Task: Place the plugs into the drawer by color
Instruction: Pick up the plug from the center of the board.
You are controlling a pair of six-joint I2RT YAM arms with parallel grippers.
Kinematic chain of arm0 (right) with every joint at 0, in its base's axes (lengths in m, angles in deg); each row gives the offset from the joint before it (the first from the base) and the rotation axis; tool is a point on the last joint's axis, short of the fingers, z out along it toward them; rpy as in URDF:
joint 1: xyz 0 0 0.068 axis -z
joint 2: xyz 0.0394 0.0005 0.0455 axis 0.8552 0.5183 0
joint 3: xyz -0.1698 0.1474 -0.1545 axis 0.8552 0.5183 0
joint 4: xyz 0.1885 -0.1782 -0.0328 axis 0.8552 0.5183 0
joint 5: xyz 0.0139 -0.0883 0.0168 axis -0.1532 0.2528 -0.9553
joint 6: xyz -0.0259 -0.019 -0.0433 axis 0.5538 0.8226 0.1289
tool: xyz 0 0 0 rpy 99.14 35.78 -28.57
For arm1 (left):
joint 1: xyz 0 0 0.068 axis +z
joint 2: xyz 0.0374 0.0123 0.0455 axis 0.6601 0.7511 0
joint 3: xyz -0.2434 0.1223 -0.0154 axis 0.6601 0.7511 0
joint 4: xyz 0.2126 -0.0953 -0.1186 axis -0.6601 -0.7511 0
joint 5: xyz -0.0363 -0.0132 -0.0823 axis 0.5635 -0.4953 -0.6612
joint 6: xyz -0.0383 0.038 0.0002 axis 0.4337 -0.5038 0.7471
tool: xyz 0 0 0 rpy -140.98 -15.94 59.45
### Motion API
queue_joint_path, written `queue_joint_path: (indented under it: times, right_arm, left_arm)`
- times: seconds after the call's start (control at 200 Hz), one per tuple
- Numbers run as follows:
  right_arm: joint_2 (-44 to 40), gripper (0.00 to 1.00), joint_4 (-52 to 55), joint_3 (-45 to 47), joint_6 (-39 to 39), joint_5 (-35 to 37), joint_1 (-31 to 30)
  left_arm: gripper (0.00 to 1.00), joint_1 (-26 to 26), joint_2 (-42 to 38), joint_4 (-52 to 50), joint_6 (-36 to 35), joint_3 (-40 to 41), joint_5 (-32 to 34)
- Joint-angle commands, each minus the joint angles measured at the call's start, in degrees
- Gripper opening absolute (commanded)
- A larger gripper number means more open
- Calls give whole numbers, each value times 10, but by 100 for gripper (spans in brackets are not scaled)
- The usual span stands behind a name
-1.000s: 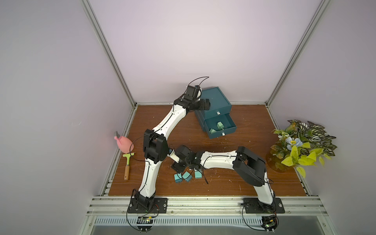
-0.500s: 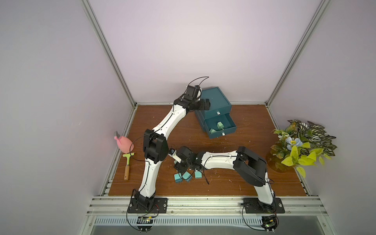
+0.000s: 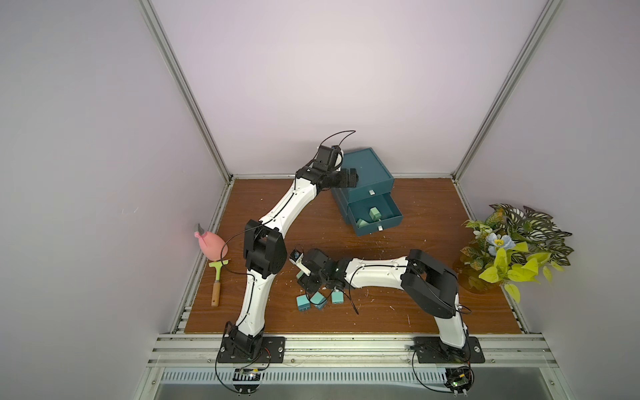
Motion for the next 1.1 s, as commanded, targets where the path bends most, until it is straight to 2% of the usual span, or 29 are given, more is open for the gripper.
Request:
queue_joint_path:
  times: [0.0,0.175,0.56,1.096]
  right_arm:
    - [-18,73,2,-1,-13,5,7]
    - [-15,70,1,-1,-14,-1,9]
    - [-22,53,-2,4,-16,-5,12]
    - [-58,46,12,5,-32,19,11]
  left_arm:
    - [100,5,-13,-8,1,7,-6]
    - [100,6,-13,-8,1,6,-6]
    - [100,5,-13,-7,1,6,-5]
    - [100,5,-12,-7,6,9,-12]
